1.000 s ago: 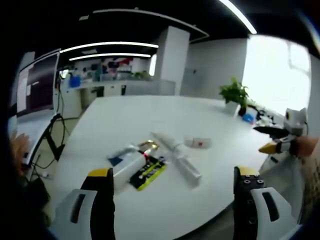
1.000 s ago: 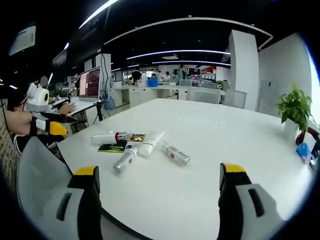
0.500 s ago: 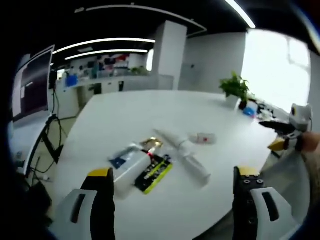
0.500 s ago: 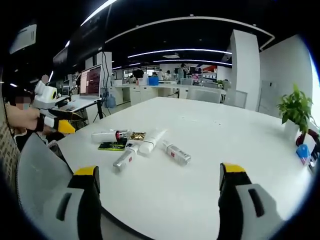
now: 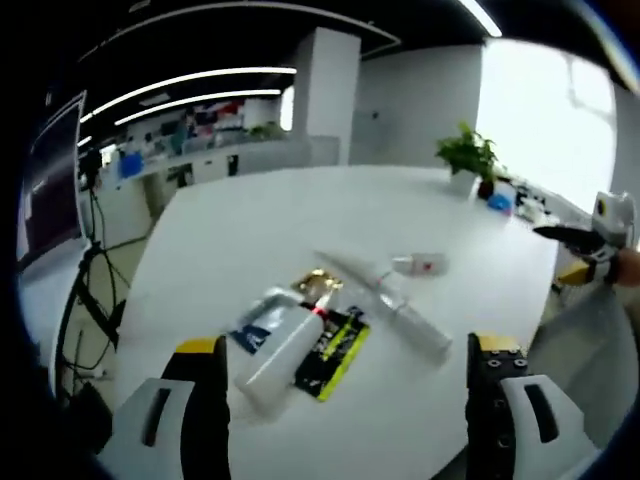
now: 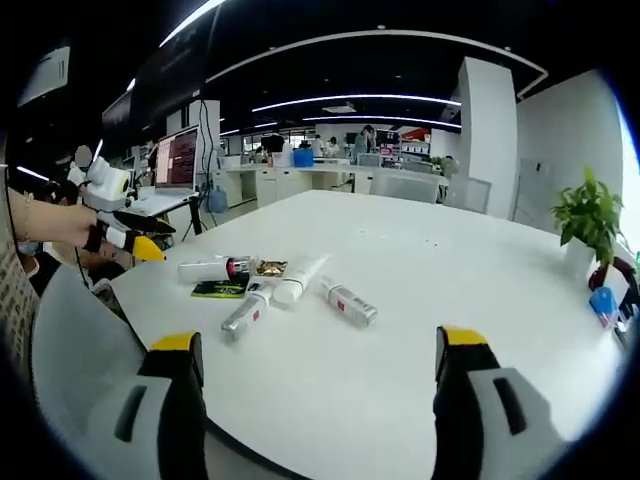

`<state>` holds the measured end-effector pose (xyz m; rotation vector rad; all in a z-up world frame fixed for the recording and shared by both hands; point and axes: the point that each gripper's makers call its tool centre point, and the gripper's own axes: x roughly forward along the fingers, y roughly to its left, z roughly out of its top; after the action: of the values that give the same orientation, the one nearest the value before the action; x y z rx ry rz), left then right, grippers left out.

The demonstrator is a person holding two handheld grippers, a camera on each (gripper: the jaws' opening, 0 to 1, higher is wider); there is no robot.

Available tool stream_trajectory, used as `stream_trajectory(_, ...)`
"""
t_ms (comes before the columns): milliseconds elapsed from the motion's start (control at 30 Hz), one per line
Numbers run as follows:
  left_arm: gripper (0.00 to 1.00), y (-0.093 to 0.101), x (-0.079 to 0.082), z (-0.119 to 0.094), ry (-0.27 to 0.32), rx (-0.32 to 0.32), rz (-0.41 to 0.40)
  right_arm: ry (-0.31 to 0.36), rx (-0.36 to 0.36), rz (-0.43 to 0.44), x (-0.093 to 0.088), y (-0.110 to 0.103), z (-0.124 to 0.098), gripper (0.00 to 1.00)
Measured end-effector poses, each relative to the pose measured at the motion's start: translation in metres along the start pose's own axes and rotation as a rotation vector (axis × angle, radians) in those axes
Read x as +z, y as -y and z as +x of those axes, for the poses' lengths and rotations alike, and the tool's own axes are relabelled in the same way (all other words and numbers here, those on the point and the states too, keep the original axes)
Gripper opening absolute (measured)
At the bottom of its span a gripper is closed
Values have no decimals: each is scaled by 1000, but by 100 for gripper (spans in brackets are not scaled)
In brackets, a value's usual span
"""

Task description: Arrange the skincare products in the storage area until every visible bottle or jar stands upright without overlapping.

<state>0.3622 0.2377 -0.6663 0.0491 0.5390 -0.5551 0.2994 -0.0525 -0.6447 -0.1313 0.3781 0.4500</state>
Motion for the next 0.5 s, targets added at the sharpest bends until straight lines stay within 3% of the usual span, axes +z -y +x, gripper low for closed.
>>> stream_trajectory(167,97,-11,-2,11,-43,-11,17,-4,-3,3,-1,1,0,96)
stream_trajectory(500,89,-26,-20,38,-205,-68,82,-15,-11,7,-2,2,0,97)
